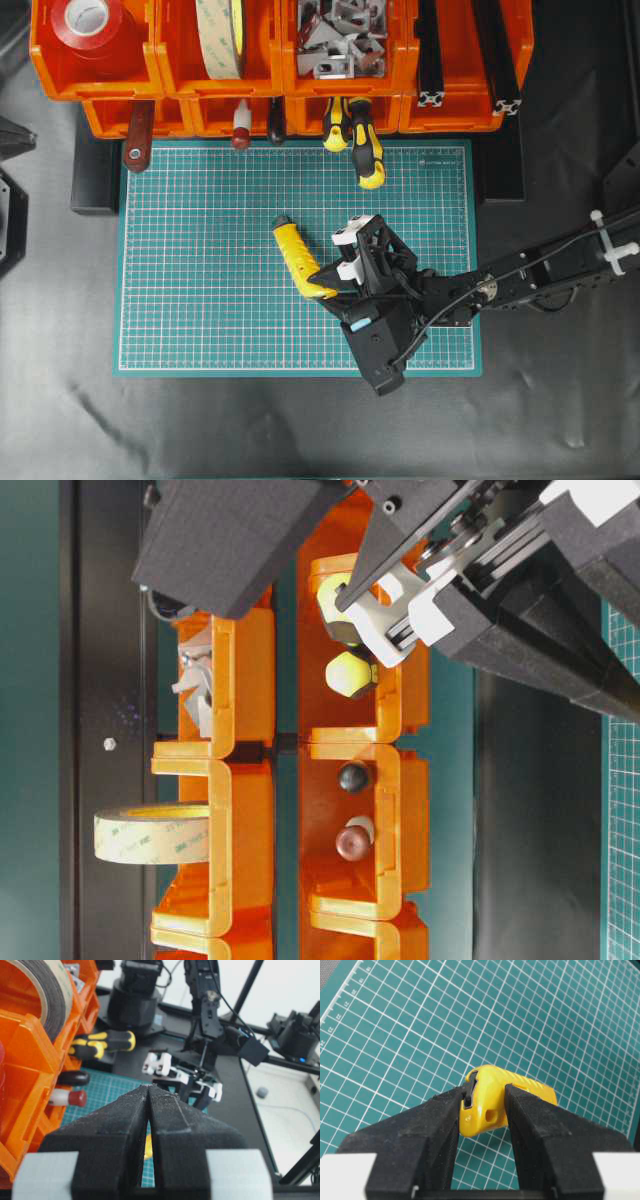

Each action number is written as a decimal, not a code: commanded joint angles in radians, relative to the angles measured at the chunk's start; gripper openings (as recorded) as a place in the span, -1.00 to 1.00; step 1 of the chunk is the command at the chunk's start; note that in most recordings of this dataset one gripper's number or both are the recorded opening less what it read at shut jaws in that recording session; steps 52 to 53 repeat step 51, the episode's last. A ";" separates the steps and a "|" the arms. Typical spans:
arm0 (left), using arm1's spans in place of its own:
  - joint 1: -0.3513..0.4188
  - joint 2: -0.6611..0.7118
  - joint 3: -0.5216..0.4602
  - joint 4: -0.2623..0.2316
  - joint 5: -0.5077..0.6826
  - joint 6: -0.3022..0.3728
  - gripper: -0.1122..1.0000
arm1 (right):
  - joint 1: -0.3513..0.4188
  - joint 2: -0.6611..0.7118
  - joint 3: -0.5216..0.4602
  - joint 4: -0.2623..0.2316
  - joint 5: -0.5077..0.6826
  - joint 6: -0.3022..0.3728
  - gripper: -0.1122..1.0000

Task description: Pick cutter from container rack with right arm.

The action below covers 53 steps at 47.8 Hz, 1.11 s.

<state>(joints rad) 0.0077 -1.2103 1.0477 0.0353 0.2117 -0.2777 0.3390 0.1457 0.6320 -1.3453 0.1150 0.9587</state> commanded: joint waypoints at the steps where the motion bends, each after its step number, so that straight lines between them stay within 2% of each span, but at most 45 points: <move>1: 0.002 0.006 -0.032 0.003 -0.006 -0.002 -0.78 | 0.002 -0.014 0.002 0.006 -0.014 0.021 -0.33; 15: 0.000 -0.006 -0.038 0.005 0.002 -0.006 -0.78 | 0.006 -0.015 -0.005 0.012 -0.025 0.028 -0.31; 17: 0.000 -0.008 -0.040 0.003 0.006 -0.006 -0.78 | 0.008 -0.017 -0.006 0.021 -0.023 0.028 -0.23; 19: 0.000 -0.011 -0.041 0.003 0.011 -0.006 -0.78 | 0.011 -0.017 -0.009 0.029 -0.021 0.028 -0.04; 23: 0.000 -0.015 -0.043 0.003 0.020 -0.006 -0.78 | 0.015 -0.018 -0.015 0.057 -0.015 0.028 0.20; 27: 0.000 -0.017 -0.046 0.003 0.021 -0.006 -0.78 | 0.018 -0.026 -0.018 0.089 -0.006 0.028 0.39; 30: 0.000 -0.018 -0.044 0.003 0.023 -0.006 -0.78 | 0.021 -0.035 -0.020 0.123 0.005 0.028 0.45; 36: 0.000 -0.018 -0.044 0.003 0.023 -0.006 -0.78 | 0.025 -0.060 -0.014 0.201 0.021 0.026 0.48; 39: 0.000 -0.017 -0.044 0.003 0.023 -0.008 -0.78 | 0.025 -0.069 -0.006 0.224 0.023 0.026 0.48; 53: 0.000 -0.015 -0.041 0.005 0.023 -0.008 -0.78 | 0.025 -0.095 0.015 0.276 0.025 0.028 0.48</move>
